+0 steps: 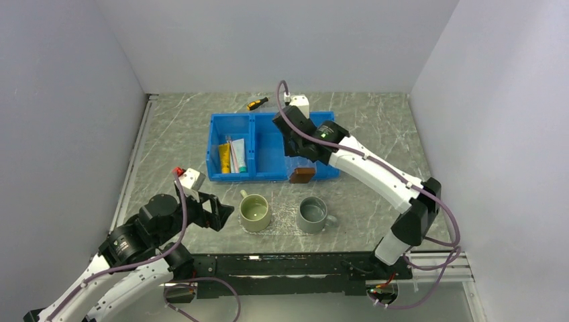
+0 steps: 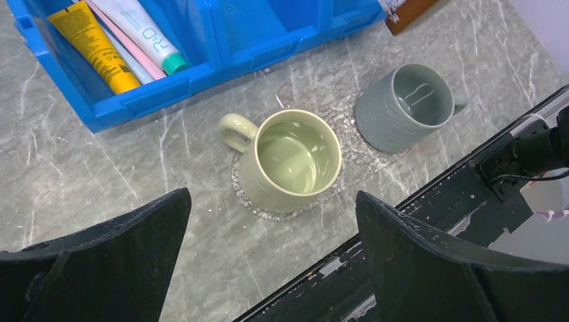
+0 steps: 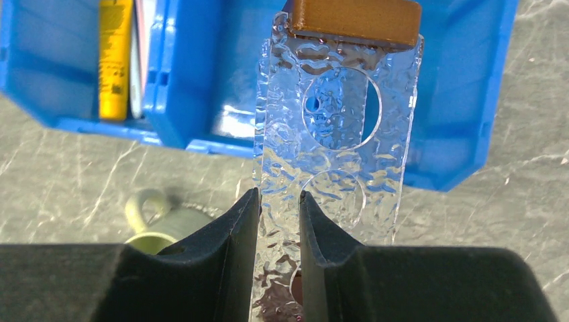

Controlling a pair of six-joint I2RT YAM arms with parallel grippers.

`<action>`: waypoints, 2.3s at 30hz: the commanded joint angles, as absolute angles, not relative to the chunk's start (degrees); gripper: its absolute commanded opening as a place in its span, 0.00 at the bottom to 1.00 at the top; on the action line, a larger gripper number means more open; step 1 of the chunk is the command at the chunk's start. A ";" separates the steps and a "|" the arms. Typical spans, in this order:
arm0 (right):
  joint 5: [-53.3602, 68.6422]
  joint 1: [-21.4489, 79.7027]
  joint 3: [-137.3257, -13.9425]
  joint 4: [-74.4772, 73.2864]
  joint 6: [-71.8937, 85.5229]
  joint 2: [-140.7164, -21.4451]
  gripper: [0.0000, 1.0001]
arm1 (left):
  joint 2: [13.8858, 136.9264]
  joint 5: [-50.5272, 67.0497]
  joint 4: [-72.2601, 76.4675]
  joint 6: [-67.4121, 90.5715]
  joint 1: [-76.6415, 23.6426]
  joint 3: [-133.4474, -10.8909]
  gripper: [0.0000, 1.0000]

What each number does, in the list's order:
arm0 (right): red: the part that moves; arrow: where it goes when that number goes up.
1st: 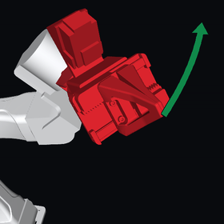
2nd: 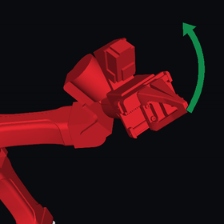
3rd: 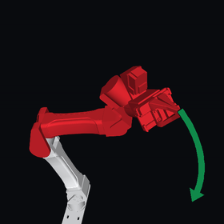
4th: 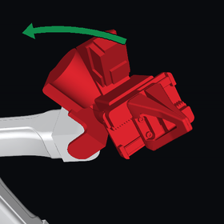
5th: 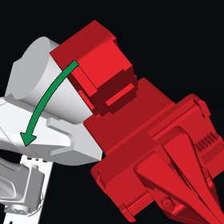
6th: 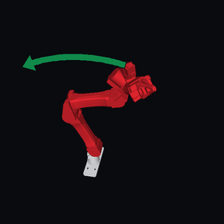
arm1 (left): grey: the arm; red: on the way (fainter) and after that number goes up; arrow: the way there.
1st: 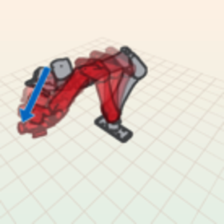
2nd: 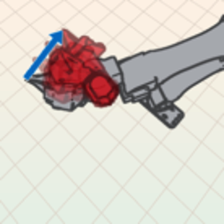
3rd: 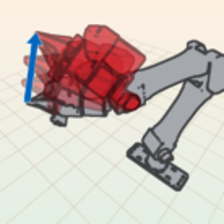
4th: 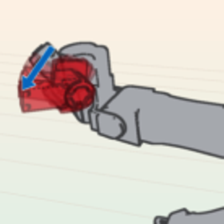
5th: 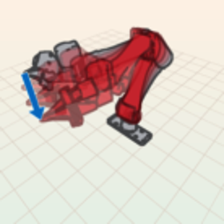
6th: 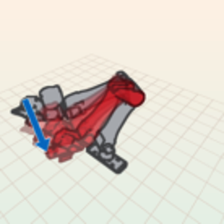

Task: Prepare toiletry sets of a toothbrush and toothpaste on the tray

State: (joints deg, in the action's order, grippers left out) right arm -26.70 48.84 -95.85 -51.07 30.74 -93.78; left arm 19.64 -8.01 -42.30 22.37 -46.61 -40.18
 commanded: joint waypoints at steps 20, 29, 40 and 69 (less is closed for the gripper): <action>-41.09 70.02 -96.68 -66.96 60.16 -93.33 0.00 | 10.41 -15.51 -44.03 25.66 -46.76 -41.72 0.99; -41.70 73.56 -94.74 -69.90 65.68 -96.51 0.00 | 10.20 -15.33 -44.12 25.75 -46.85 -41.69 0.99; -42.00 74.49 -92.93 -70.05 68.41 -99.21 0.00 | 10.18 -15.90 -44.38 26.10 -46.82 -41.74 0.99; -40.34 75.32 -90.70 -66.75 69.34 -107.14 0.00 | 9.27 -15.48 -44.30 26.02 -46.84 -41.64 0.99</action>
State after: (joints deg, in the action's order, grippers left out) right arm -38.50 75.00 -91.37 -67.85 68.55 -106.98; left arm 9.82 -14.92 -45.30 25.36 -46.61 -40.21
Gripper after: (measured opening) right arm 0.268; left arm 0.994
